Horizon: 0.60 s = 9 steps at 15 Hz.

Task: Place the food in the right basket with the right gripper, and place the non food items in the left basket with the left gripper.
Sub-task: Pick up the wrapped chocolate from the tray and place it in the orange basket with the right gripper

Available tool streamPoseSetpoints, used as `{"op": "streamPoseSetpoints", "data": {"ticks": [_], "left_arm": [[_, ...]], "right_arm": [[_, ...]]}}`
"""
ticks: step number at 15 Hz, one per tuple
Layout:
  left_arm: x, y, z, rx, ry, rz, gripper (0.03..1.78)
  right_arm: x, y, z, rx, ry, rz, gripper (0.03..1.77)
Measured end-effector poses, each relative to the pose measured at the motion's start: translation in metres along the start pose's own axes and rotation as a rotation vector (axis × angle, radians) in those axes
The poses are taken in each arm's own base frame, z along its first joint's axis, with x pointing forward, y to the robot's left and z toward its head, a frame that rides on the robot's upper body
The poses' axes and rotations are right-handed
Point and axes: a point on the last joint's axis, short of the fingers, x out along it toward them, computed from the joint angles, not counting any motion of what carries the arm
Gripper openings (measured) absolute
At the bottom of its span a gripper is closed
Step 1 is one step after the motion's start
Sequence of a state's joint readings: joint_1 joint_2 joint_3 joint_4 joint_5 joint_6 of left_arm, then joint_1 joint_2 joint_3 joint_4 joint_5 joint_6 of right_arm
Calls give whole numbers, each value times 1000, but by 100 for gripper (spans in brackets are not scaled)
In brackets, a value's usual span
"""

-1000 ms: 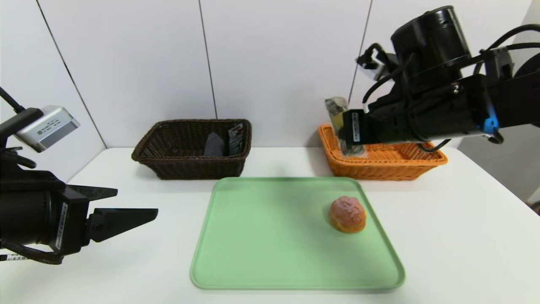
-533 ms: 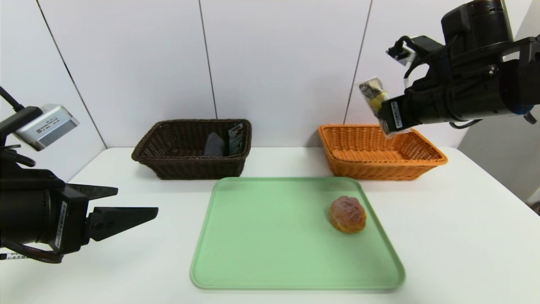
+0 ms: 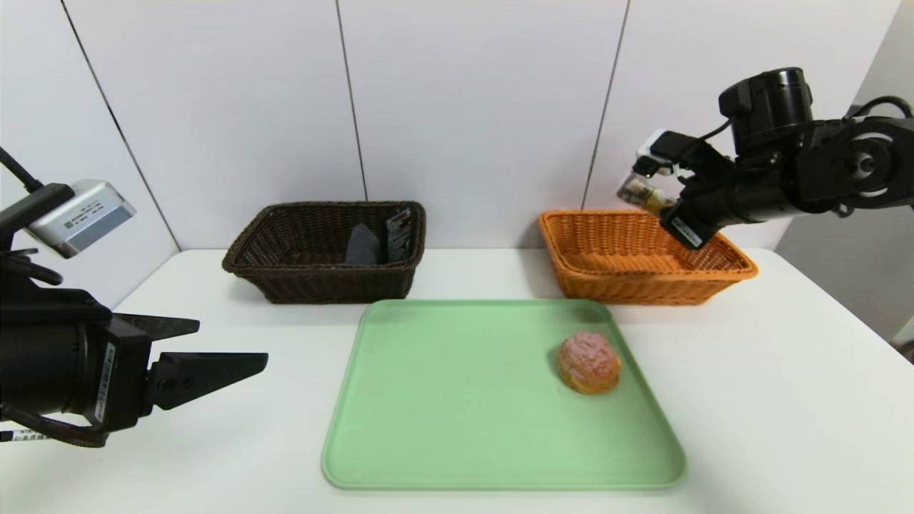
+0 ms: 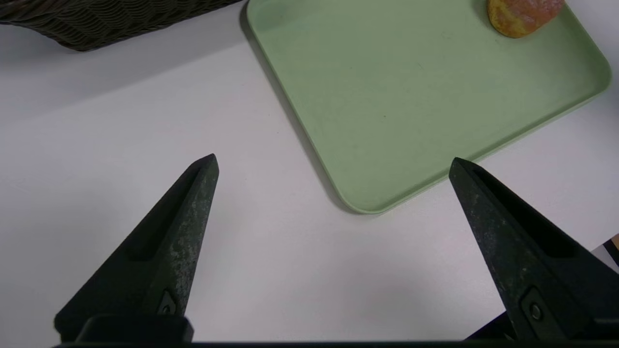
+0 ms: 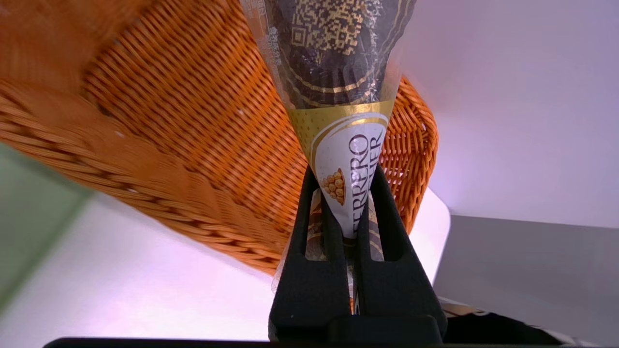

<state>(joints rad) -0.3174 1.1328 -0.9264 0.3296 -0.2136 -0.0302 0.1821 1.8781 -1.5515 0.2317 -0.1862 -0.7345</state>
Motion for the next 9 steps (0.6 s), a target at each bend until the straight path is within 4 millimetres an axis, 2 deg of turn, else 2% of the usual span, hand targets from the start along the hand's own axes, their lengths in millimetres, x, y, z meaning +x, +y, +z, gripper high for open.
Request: {"op": "streamPoseSetpoints", "data": {"ticks": [5,9], "left_arm": [[1,0,-1,-2,4,1,169],[1,0,-2,-4,8,1,169]], "right_arm": [[45,5,-6,-74,8,-21,10],[62,11,-8,-77,28,-4,10]]}}
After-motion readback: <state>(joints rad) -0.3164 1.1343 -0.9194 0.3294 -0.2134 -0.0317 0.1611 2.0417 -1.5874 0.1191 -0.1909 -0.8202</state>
